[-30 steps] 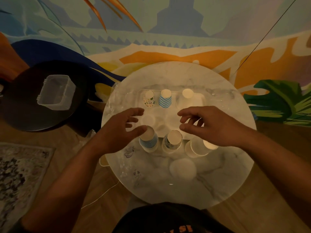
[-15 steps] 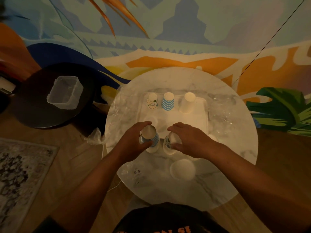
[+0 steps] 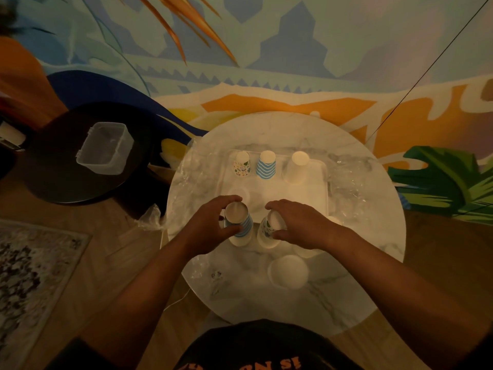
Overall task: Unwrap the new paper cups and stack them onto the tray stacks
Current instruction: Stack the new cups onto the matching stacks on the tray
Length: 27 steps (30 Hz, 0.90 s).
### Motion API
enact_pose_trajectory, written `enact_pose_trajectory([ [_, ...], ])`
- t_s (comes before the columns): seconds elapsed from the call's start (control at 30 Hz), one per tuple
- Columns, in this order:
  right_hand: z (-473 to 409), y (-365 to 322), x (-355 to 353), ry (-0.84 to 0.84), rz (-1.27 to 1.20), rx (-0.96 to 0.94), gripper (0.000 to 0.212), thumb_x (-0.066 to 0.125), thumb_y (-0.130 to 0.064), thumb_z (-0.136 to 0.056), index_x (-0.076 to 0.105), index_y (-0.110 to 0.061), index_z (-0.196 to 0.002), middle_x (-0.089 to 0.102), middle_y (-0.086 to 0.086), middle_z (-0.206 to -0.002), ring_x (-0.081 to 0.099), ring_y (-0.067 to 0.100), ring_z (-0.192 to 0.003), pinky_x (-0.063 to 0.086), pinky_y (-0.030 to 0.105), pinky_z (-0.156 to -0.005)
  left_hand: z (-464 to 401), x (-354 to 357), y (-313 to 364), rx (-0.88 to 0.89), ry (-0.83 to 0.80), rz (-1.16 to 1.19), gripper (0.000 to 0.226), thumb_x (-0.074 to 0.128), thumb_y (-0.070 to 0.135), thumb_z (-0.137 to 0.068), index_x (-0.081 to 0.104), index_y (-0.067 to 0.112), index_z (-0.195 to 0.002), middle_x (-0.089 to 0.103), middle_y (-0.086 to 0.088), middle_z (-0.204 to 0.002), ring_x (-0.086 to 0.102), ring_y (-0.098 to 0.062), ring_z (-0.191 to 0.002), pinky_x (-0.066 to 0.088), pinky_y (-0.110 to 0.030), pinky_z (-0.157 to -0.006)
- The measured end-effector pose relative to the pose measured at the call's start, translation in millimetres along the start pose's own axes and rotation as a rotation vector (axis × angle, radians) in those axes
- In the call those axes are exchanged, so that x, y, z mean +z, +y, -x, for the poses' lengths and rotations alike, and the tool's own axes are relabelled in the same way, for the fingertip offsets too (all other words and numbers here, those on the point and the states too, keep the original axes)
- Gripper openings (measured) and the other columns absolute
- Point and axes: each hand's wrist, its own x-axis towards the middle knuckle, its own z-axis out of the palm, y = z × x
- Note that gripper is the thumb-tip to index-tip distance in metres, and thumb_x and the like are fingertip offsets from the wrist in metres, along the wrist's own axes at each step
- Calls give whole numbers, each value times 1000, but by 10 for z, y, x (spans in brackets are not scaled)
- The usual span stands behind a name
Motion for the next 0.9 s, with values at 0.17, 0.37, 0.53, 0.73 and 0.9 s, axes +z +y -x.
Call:
enact_pose_trajectory([
  [0.17,21,34,-110,9,-64,-2,69,75,-38,-87,43,-24,-147,52,-2,-144,51,21,-129,43,39,-106,15,7,13,18,20,-3,64,83,25,-82,54,26,-139,56,14,-135,54,1,-121,52,-23,-97],
  [0.37,-8,1,12,-25,-55,18,78,74,-41,-87,34,-25,-153,49,2,-146,50,24,-131,43,39,-106,43,2,60,32,60,0,63,84,27,-81,54,26,-138,56,15,-133,51,4,-121,46,-20,-101],
  [0.53,-89,-38,138,4,-192,153,89,82,-38,-79,32,-21,-151,54,5,-142,55,26,-125,46,35,-97,121,30,88,18,85,24,60,81,29,-84,53,29,-137,54,18,-132,51,7,-119,47,-14,-94],
  [0.73,-155,-10,152,-47,-269,190,85,85,-39,-74,39,-23,-144,58,3,-134,57,22,-113,45,31,-85,117,17,46,7,83,6,52,76,25,-89,53,31,-136,55,17,-133,53,5,-118,48,-14,-94],
  [0.9,-149,-26,194,-26,-288,200,86,87,-35,-73,38,-24,-143,60,4,-131,58,23,-113,48,32,-87,84,9,36,10,66,6,46,73,25,-91,56,27,-134,56,16,-132,54,5,-116,48,-13,-92],
])
